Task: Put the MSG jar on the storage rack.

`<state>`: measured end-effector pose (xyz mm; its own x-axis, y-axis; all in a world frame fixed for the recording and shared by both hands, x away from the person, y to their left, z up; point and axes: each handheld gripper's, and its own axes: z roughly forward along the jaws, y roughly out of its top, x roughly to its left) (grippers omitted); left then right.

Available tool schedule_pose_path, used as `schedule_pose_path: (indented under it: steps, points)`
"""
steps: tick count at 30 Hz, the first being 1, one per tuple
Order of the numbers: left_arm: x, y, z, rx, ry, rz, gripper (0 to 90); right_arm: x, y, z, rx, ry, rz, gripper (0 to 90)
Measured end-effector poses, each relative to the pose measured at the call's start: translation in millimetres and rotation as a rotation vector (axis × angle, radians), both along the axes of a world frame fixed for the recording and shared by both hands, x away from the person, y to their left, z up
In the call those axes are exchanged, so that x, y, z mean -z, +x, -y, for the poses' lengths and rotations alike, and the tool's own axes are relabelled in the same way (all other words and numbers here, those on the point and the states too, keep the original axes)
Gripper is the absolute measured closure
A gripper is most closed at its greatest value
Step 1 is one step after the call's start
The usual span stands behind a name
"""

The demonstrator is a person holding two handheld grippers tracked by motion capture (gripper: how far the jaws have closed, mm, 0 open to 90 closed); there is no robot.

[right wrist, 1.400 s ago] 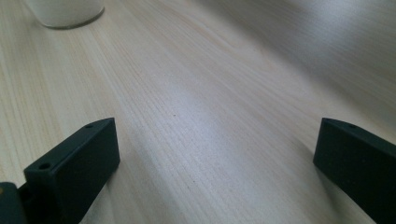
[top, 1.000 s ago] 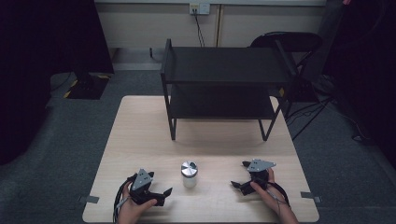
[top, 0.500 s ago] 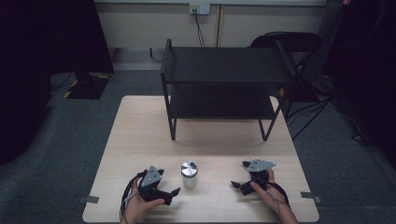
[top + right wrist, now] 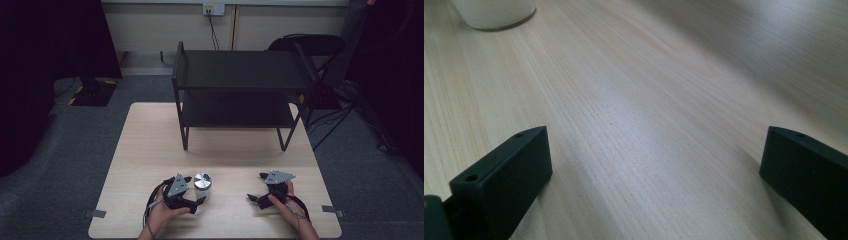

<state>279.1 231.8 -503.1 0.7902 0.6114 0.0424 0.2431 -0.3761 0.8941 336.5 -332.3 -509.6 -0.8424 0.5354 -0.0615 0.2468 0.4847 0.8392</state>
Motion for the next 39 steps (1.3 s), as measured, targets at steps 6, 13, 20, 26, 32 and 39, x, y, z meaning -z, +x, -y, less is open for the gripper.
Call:
schedule_pose_path:
  steps: [6, 13, 20, 26, 32, 39]
  points:
    - [4.6, 7.0, 7.3, 0.018, -0.005, -0.009, 18.8, 0.0, 0.0, 0.0, 0.000, 0.000, 0.000, 0.0]
    - [12.2, 8.3, 6.1, 0.035, -0.025, -0.001, 29.3, 0.0, 0.0, 0.0, 0.000, 0.000, 0.000, 0.0]
    - [15.6, 4.6, 7.2, 0.026, -0.029, 0.018, 31.3, 0.0, 0.0, 0.0, 0.000, 0.000, 0.000, 0.0]
    - [14.3, -0.4, 13.0, 0.003, -0.014, 0.036, 31.3, 0.0, 0.0, 0.0, 0.000, 0.000, 0.000, 0.0]
    - [3.6, 1.9, 18.4, -0.008, -0.033, 0.029, 31.4, 0.0, 0.0, 0.0, 0.000, 0.000, 0.000, 0.0]
    - [-15.1, 12.8, 21.4, -0.006, -0.081, 0.009, 31.5, 0.0, 0.0, 0.0, 0.000, 0.000, 0.000, 0.0]
